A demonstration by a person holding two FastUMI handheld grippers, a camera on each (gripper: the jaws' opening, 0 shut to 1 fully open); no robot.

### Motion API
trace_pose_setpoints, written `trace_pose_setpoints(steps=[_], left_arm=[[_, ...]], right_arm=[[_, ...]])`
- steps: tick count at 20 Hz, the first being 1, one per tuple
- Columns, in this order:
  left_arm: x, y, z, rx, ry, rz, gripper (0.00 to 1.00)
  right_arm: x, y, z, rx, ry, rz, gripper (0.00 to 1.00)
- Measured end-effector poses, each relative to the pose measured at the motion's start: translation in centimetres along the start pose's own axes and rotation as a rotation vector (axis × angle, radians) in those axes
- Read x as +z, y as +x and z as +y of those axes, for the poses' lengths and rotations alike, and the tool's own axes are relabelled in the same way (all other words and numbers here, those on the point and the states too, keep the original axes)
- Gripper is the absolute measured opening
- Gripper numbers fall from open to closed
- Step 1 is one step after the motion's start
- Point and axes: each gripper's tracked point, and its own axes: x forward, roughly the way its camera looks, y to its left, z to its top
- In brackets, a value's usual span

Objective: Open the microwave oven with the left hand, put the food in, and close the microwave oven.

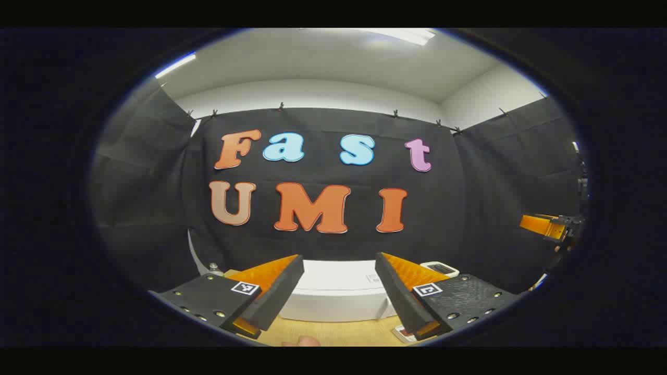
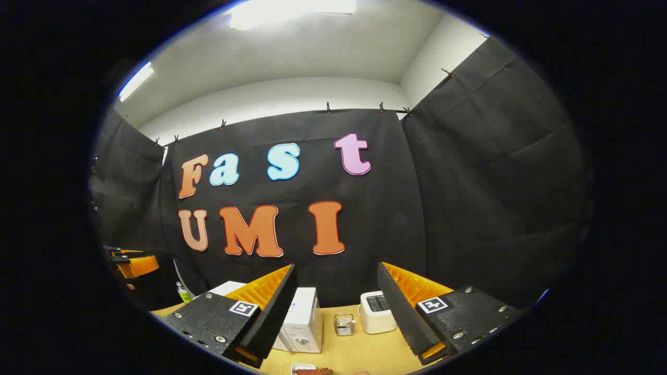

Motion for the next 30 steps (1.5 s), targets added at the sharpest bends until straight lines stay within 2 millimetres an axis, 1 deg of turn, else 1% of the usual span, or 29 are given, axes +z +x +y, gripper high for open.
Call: trace_pose_setpoints(steps=[1, 2, 3, 4, 5, 7, 8, 10, 11, 15, 16, 18, 23, 24, 26, 30], left_arm=[[0.2, 0.0, -0.1, 0.000, 0.001, -0.004, 0.87], [0.4, 0.1, -0.2, 0.001, 0.007, -0.010, 0.90], [0.7, 0.2, -0.2, 0.003, 0.016, -0.016, 0.91], [0.9, 0.4, -0.2, 0.004, 0.024, -0.019, 0.94], [0.9, 0.5, -0.3, 0.003, 0.029, -0.019, 0.94], [0.4, 0.9, -0.7, -0.008, 0.018, -0.009, 0.94], [0.2, 1.1, -0.8, -0.011, 0.009, -0.003, 0.90], [-0.3, 1.5, -0.5, -0.007, 0.001, 0.004, 0.91], [-0.6, 1.8, -0.4, -0.003, 0.000, 0.007, 0.88], [-1.7, 2.6, -0.6, -0.002, -0.009, 0.017, 0.88], [-1.9, 2.8, -0.8, -0.005, -0.010, 0.017, 0.91], [-2.6, 3.3, -1.5, -0.020, -0.019, 0.008, 0.90], [-5.9, 4.1, -3.6, -0.047, -0.025, 0.004, 0.90], [-7.0, 4.3, -4.3, -0.056, -0.018, 0.003, 0.91], [-10.0, 4.6, -6.6, -0.097, 0.005, 0.021, 0.91], [-15.4, 5.8, -8.8, -0.094, 0.098, 0.033, 0.90]], right_arm=[[0.1, 0.1, -0.1, -0.001, 0.001, 0.004, 0.95], [0.2, 0.2, -0.1, -0.001, 0.003, 0.003, 0.95], [0.2, 0.2, -0.3, -0.003, 0.005, 0.001, 0.95], [0.3, 0.3, -0.4, -0.007, 0.004, -0.001, 0.95], [0.1, 0.3, -0.5, -0.008, 0.002, -0.001, 0.95], [-0.3, 0.7, -0.5, -0.009, -0.005, 0.008, 0.95], [-0.5, 0.8, -0.3, -0.008, -0.009, 0.013, 0.95], [-1.1, 1.1, -0.3, -0.005, -0.018, 0.023, 0.95], [-1.4, 1.3, -0.3, -0.003, -0.020, 0.026, 0.95], [-2.1, 1.9, -0.3, -0.007, -0.017, 0.035, 0.95], [-2.3, 2.1, -0.3, -0.007, -0.014, 0.034, 0.95], [-2.7, 2.3, -0.4, -0.009, -0.016, 0.037, 0.95], [-3.7, 2.7, -0.4, -0.009, -0.014, 0.047, 0.95], [-3.9, 2.7, -0.4, -0.009, -0.009, 0.049, 0.95], [-4.5, 2.8, -0.4, -0.001, 0.001, 0.056, 0.95], [-5.5, 2.9, -1.4, -0.026, -0.014, 0.065, 0.95]])
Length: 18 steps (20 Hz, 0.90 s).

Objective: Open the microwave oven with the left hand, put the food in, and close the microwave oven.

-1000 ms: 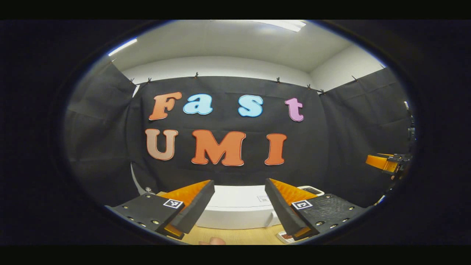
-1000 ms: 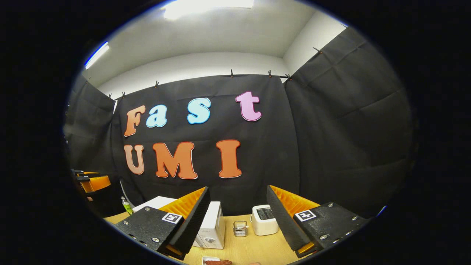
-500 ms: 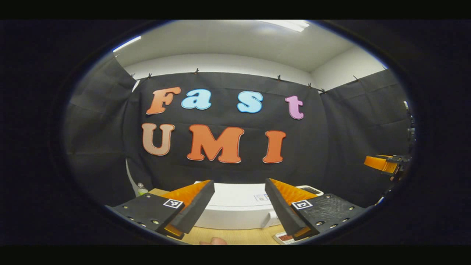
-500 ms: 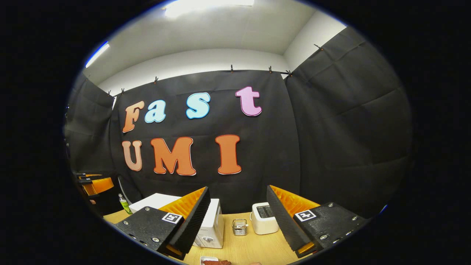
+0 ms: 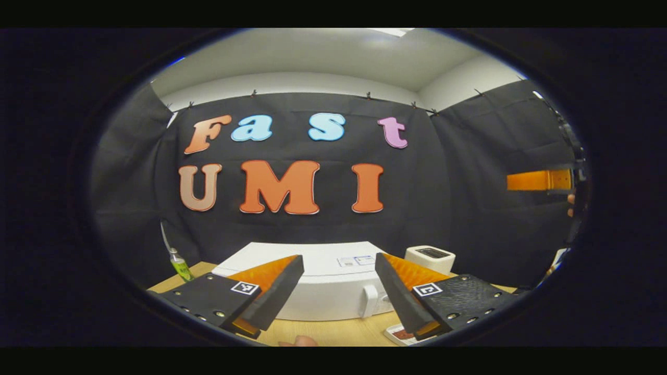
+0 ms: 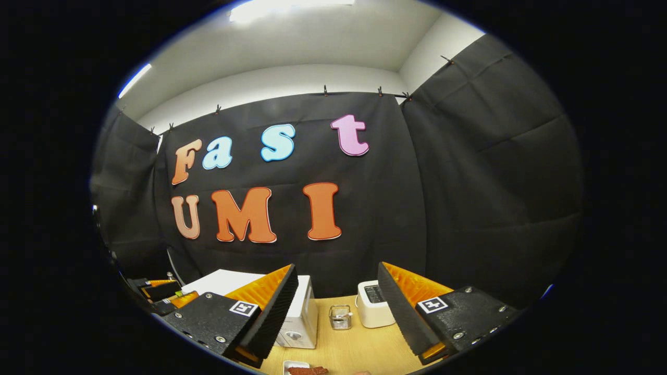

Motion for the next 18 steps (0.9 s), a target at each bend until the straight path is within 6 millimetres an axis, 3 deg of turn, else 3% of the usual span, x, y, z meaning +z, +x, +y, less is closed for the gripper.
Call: trace_pose_setpoints(steps=[2, 5, 8, 10, 11, 14, 18], left_arm=[[-3.4, 0.5, -2.0, -0.013, 0.003, 0.039, 0.94], [-7.0, 1.3, -4.5, -0.027, 0.007, 0.070, 0.90], [-11.0, 2.4, -5.3, -0.008, -0.009, 0.126, 0.94], [-12.7, 3.2, -5.7, 0.006, -0.006, 0.131, 0.88], [-13.2, 3.7, -5.5, 0.021, 0.004, 0.123, 0.94], [-16.5, 5.1, -6.2, 0.018, 0.001, 0.146, 0.91], [-18.4, 6.8, -7.1, 0.023, -0.027, 0.157, 0.90]], right_arm=[[-0.4, -0.1, -0.8, -0.028, -0.015, 0.001, 0.95], [-0.4, -0.5, -2.5, -0.085, -0.051, -0.026, 0.95], [-0.9, -1.1, -3.1, -0.097, -0.065, -0.030, 0.95], [-1.3, -1.3, -4.0, -0.114, -0.081, -0.029, 0.95], [-1.5, -1.4, -4.4, -0.125, -0.093, -0.029, 0.95], [-2.1, -1.9, -4.8, -0.129, -0.108, -0.022, 0.95], [-2.3, -2.2, -5.4, -0.134, -0.107, -0.041, 0.95]])
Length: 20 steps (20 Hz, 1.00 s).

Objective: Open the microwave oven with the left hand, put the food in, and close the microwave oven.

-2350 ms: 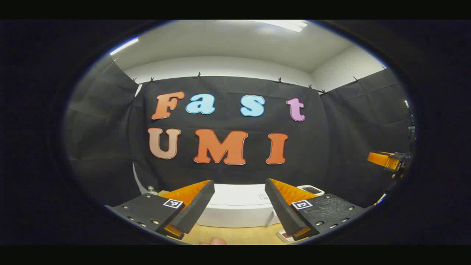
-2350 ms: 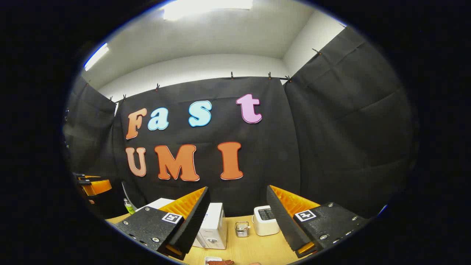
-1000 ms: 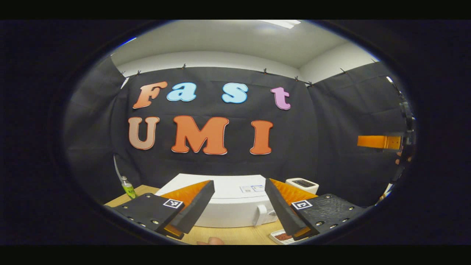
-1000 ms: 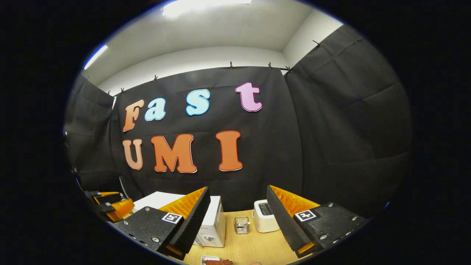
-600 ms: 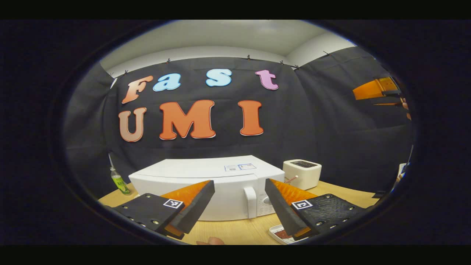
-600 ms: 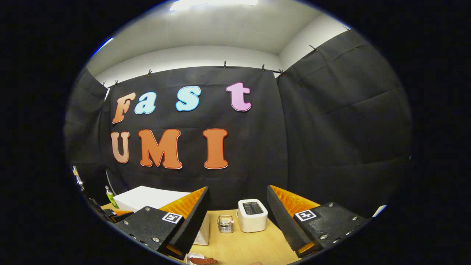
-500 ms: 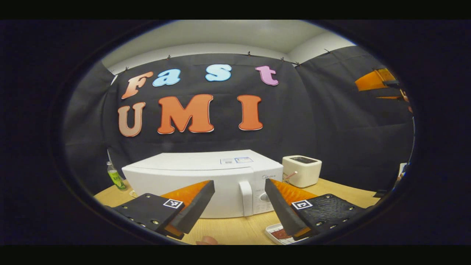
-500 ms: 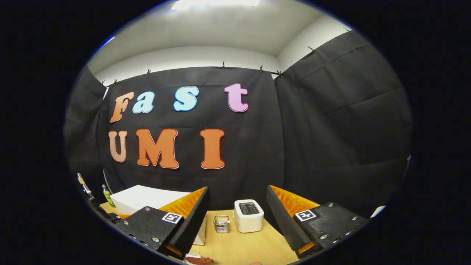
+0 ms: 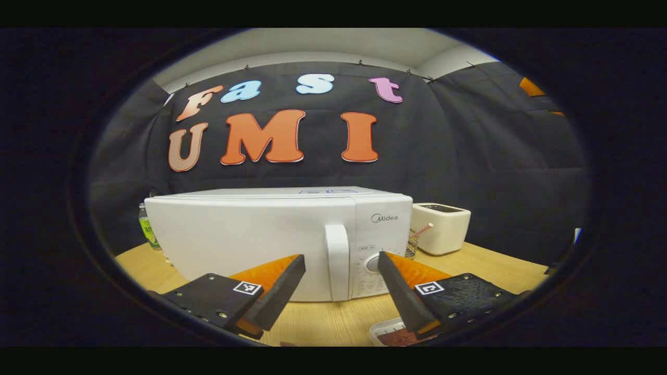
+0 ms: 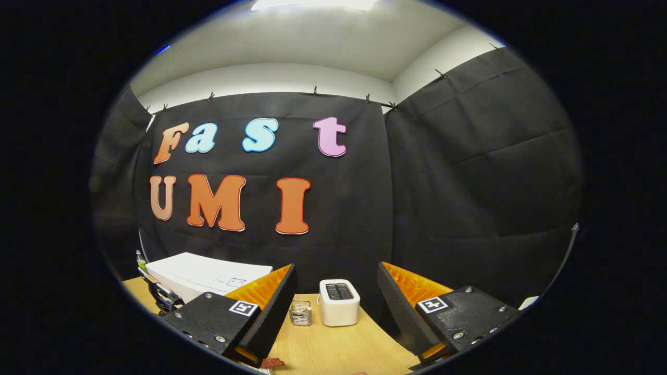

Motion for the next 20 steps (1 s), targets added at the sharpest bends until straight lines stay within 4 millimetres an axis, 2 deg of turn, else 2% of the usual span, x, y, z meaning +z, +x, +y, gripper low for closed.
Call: trace_pose_setpoints(steps=[1, 2, 3, 4, 5, 6, 10, 14, 15, 17, 18, 20], left_arm=[[-0.6, 0.6, 0.1, 0.012, 0.008, 0.020, 0.86], [-1.6, 0.9, 0.2, 0.024, 0.015, 0.046, 0.75], [-2.2, 1.4, 0.7, 0.050, 0.027, 0.065, 0.47], [-2.5, 1.8, 0.4, 0.038, 0.012, 0.068, 0.47], [-2.3, 1.8, 0.2, 0.039, -0.013, 0.065, 0.31], [-2.2, 1.3, 0.2, 0.033, -0.034, 0.066, 0.24], [-2.7, 0.9, 0.2, 0.001, -0.045, 0.076, 0.11], [-2.5, -3.5, 0.1, -0.062, -0.041, 0.026, 0.03], [-2.6, -4.6, 0.3, -0.088, -0.044, 0.031, 0.12], [-2.8, -6.8, 0.6, -0.145, -0.049, 0.044, 0.02], [-2.8, -8.2, 1.0, -0.172, -0.046, 0.047, 0.12], [-2.9, -10.9, 1.9, -0.213, -0.032, 0.052, 0.11]], right_arm=[[-0.2, -0.1, -0.2, -0.004, -0.009, 0.000, 0.95], [-0.5, -0.1, -0.4, -0.006, -0.018, 0.005, 0.95], [-0.9, -0.1, -0.5, -0.009, -0.023, 0.015, 0.95], [-1.1, -0.2, -0.8, -0.011, -0.026, 0.019, 0.95], [-1.2, -0.2, -0.9, -0.012, -0.025, 0.021, 0.96], [-1.4, -0.1, -1.0, -0.011, -0.024, 0.026, 0.96], [-2.3, 0.0, -0.7, 0.002, -0.013, 0.035, 0.96], [-3.0, 0.2, -0.4, 0.013, 0.005, 0.031, 0.96], [-3.4, 0.2, -0.1, 0.020, 0.013, 0.036, 0.96], [-4.3, 0.4, 0.5, 0.032, 0.018, 0.049, 0.95], [-4.6, 0.3, 0.8, 0.036, 0.018, 0.054, 0.96], [-5.1, 0.4, 1.2, 0.043, 0.021, 0.057, 0.96]])
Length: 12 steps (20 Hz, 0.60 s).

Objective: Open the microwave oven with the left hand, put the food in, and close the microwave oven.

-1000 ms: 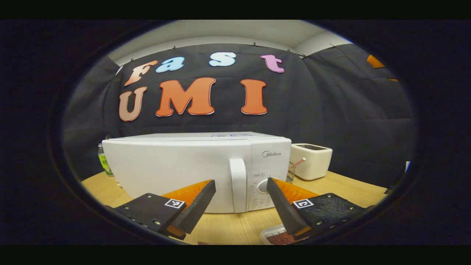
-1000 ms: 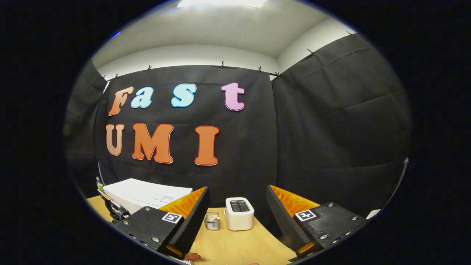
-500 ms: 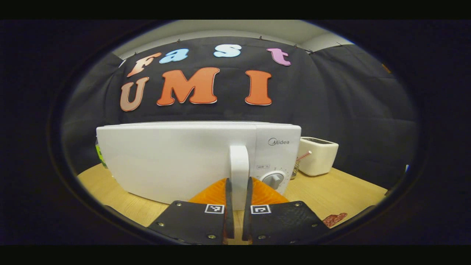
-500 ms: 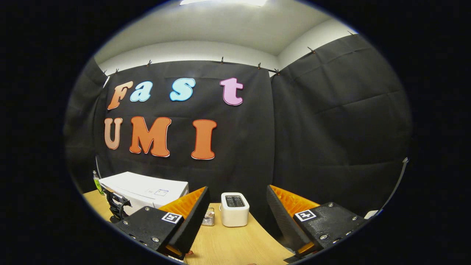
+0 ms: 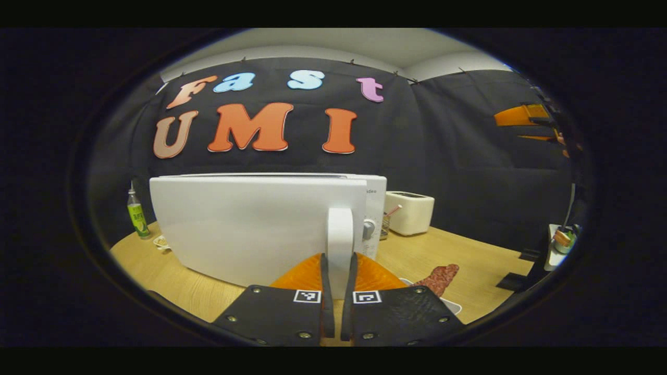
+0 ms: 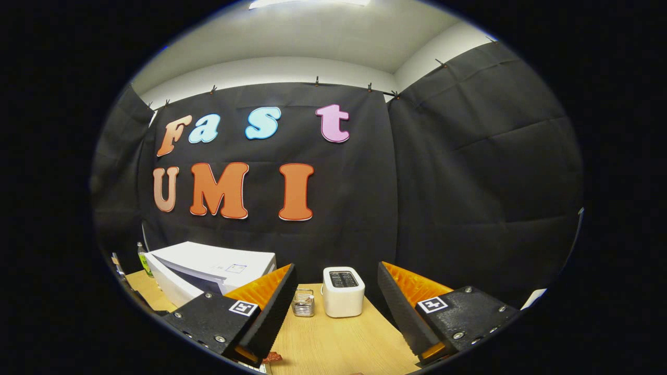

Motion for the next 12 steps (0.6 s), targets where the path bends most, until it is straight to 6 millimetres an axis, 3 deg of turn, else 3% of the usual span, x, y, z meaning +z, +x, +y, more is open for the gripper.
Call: trace_pose_setpoints(steps=[6, 12], left_arm=[[-0.6, -8.8, 2.6, -0.037, 0.012, 0.012, 0.07], [-1.1, -15.8, 6.8, 0.032, -0.010, 0.032, 0.07]], right_arm=[[-1.4, 0.3, 2.2, 0.041, 0.017, 0.029, 0.96], [-1.5, -0.5, 4.8, 0.088, 0.034, 0.023, 0.96]])
